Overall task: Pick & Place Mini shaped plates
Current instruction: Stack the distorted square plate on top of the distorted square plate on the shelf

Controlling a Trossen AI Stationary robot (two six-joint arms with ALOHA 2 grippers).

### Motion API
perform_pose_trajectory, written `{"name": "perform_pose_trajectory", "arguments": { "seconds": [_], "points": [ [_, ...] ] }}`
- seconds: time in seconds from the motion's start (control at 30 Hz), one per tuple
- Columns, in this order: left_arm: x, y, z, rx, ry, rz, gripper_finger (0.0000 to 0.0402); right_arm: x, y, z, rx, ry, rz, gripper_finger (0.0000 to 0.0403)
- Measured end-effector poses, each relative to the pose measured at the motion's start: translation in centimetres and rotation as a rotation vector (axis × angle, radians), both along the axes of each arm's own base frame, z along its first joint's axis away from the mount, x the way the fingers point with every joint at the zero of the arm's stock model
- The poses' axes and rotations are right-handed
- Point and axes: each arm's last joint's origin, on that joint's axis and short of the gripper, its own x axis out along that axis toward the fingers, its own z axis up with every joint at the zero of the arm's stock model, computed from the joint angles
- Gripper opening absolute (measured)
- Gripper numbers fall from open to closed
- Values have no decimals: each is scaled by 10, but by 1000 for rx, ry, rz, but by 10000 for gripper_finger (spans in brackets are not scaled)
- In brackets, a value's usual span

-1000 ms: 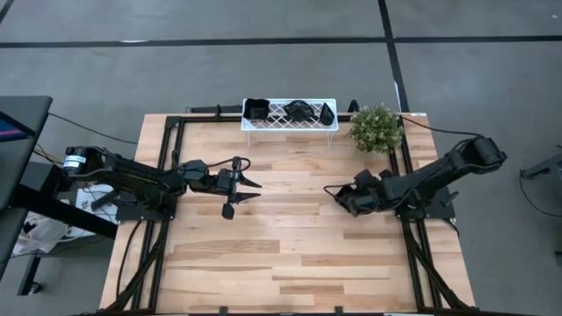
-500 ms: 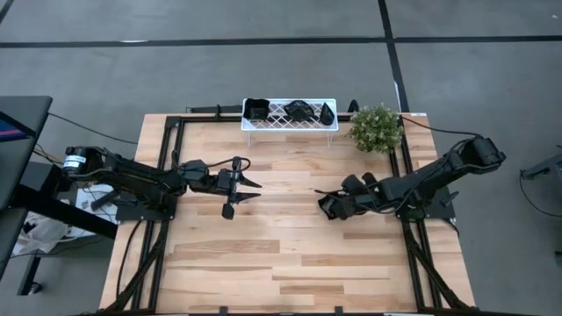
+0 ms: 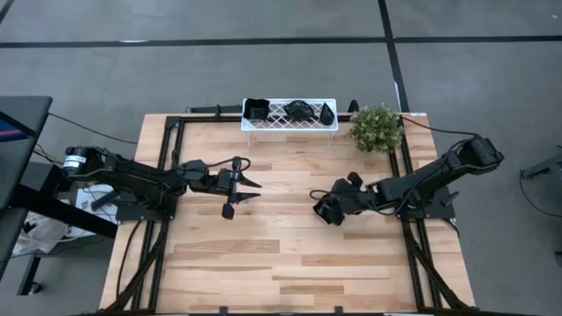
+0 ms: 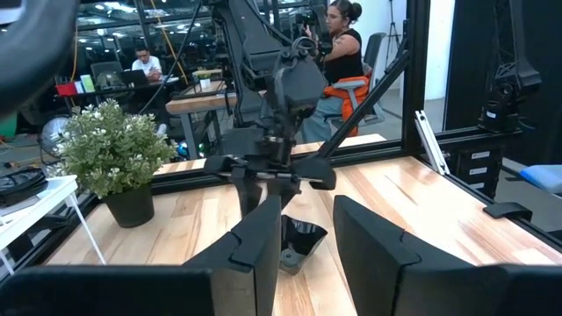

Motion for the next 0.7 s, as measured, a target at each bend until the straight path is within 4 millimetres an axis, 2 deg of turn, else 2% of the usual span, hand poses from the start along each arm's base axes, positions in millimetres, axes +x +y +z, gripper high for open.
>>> {"name": "perform_pose_trajectory", "arguments": {
  "seconds": [0.17,0.27,0.43,0.7],
  "points": [
    [0,0,0,0,0,0,110,0,8,6,-46,87,143,108],
    [0,0,0,0,0,0,110,-3,13,20,-85,97,108,108],
    [0,0,0,-3,2,0,110,-21,21,34,-77,187,39,108],
    [0,0,0,-7,3,1,110,-46,35,22,-63,346,0,108]
  ]
}}
